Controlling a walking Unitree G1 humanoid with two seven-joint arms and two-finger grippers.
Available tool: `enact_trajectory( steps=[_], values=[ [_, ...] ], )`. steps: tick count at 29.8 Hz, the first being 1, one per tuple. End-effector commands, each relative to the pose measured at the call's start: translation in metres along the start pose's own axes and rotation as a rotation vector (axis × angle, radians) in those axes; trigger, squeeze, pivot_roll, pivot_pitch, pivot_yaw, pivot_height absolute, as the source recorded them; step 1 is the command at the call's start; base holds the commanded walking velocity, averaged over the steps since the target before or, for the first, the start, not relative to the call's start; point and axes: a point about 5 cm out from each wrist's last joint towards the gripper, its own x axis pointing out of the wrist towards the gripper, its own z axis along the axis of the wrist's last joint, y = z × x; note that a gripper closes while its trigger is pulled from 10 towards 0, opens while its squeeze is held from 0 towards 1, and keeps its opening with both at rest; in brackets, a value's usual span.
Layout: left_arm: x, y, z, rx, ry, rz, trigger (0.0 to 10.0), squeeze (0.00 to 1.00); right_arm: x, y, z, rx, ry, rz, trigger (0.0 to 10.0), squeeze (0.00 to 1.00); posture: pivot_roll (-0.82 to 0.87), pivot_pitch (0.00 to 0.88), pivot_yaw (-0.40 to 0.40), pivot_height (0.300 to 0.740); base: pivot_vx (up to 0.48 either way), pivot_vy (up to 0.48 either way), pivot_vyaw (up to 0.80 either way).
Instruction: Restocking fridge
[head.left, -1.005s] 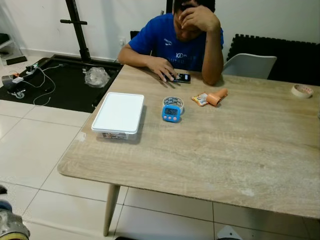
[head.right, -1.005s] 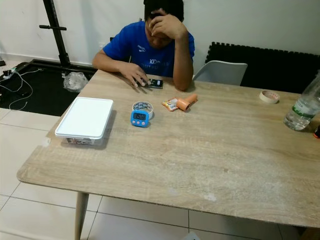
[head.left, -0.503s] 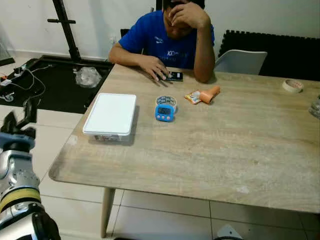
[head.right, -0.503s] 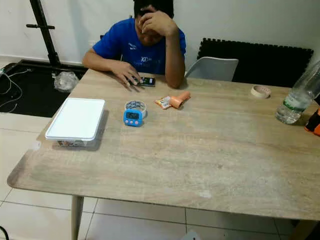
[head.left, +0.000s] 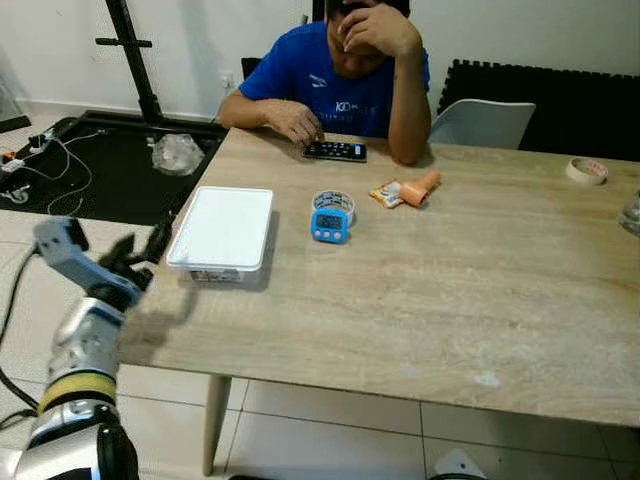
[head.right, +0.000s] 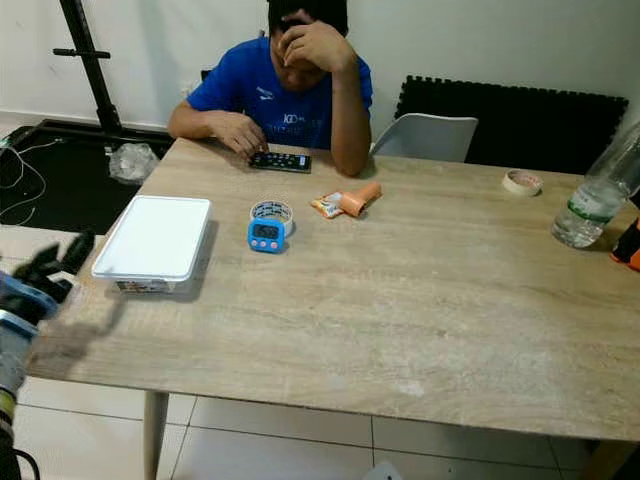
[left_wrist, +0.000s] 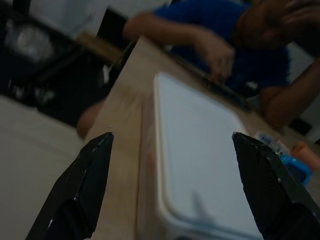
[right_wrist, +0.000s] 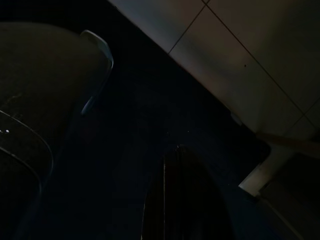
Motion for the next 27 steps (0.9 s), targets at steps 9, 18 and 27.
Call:
enact_trajectory(
  steps=[9, 18, 27],
  values=[
    [0.014, -0.036, -0.049, -0.118, 0.158, -0.117, 10.0, 0.00, -0.002, 0.006, -0.021, 0.018, 0.055, 0.011, 10.0, 0.00, 0.03, 0.066, -0.028, 0.740, 0.000, 0.000, 0.00],
    [0.018, -0.041, -0.058, -0.155, 0.183, -0.073, 0.0, 0.00, -0.004, 0.003, -0.028, 0.026, 0.074, 0.001, 10.0, 0.00, 0.02, 0.067, -0.025, 0.740, 0.000, 0.000, 0.00],
    [0.015, -0.036, -0.059, -0.206, 0.174, -0.037, 0.0, 0.00, -0.004, 0.002, -0.028, 0.024, 0.072, 0.001, 10.0, 0.00, 0.03, 0.065, -0.027, 0.740, 0.000, 0.000, 0.00]
  ],
)
